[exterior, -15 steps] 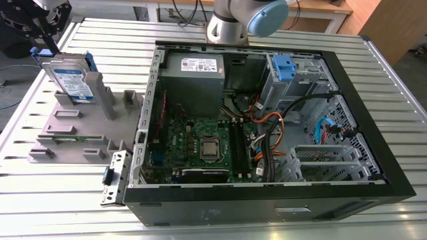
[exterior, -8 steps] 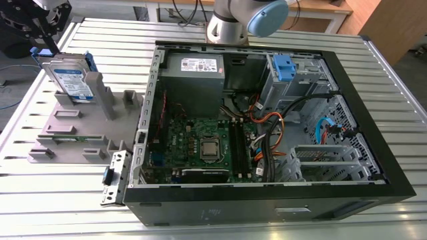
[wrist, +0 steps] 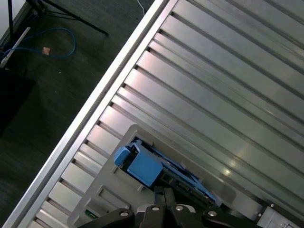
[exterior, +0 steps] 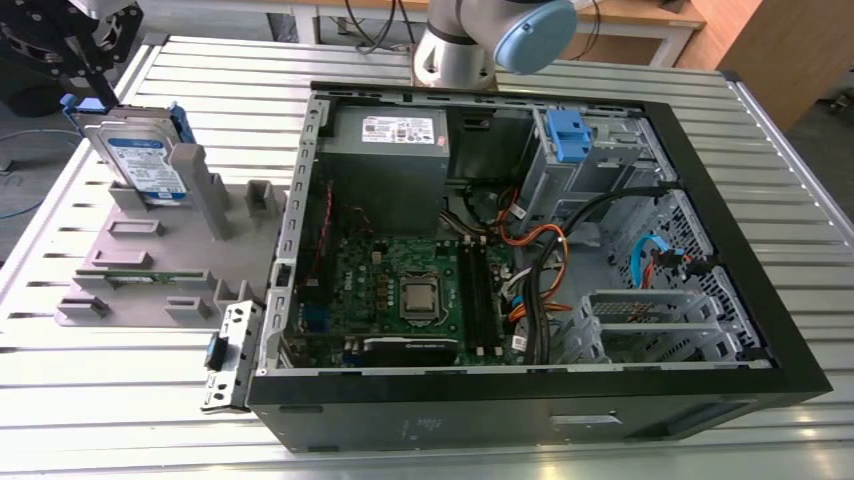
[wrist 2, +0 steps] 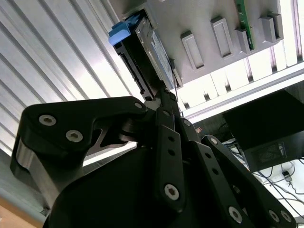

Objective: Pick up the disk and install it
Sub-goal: 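Pick up the disk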

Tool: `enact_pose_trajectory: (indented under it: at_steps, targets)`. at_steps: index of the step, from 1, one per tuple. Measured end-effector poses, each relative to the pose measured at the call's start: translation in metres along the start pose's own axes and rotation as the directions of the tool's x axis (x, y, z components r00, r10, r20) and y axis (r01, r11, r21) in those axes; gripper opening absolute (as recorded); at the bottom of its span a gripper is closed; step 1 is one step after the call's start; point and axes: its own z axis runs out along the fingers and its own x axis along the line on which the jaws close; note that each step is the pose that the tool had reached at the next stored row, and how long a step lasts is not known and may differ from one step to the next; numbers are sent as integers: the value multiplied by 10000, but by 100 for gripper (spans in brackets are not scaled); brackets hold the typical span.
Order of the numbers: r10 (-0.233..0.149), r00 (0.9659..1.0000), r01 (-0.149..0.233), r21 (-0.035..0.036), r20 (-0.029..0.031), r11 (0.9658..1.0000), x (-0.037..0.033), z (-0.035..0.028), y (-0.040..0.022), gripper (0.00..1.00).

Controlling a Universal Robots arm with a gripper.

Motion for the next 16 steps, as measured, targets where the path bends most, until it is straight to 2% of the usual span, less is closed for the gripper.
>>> enact_pose_trajectory:
  at_steps: [12,16]
  targets:
    - [-94,10000,94,-1,-4,10000,0,0,0,11]
    - [-296,9996,296,-2,-13,9996,0,0,0,11]
